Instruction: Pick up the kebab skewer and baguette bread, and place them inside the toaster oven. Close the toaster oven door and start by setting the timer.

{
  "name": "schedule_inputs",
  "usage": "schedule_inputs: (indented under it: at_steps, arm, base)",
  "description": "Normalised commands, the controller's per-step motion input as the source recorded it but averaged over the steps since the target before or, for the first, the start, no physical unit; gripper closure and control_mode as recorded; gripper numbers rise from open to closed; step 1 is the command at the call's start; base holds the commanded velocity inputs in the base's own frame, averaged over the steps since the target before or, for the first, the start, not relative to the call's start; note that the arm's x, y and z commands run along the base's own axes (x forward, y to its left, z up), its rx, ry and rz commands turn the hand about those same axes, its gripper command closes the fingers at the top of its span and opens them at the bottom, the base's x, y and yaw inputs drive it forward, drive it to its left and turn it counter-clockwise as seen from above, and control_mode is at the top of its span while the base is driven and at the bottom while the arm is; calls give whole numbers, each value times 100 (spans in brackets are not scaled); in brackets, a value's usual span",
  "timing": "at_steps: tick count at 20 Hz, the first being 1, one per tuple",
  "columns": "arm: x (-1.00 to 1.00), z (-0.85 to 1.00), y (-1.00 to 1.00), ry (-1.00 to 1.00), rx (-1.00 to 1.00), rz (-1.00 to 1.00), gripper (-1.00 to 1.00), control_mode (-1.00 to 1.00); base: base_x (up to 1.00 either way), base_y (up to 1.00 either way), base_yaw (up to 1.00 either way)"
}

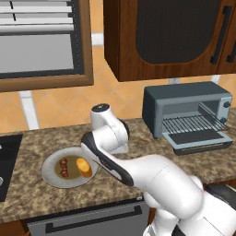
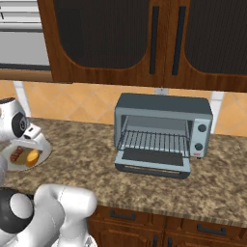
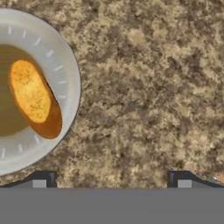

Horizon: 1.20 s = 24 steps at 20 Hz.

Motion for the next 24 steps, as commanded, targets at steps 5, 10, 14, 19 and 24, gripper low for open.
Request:
schedule_inputs:
  at_steps: [5,10,14,19,24]
  arm:
    - [56,-18,97,10,0,10,-100,-100]
    - [16,-2,25,11,-2,4,-100,-100]
    - [45,-55,26,9,-1,12,-100,-100]
    - [33,-71,29,14,-1,8,-100,-100]
    - [0,-39,-1,0,0,0,-100,-100]
  base:
    - [0,0,0]
    - [0,0,0]
    - [0,0,0]
    - [0,0,0]
    - [0,0,0]
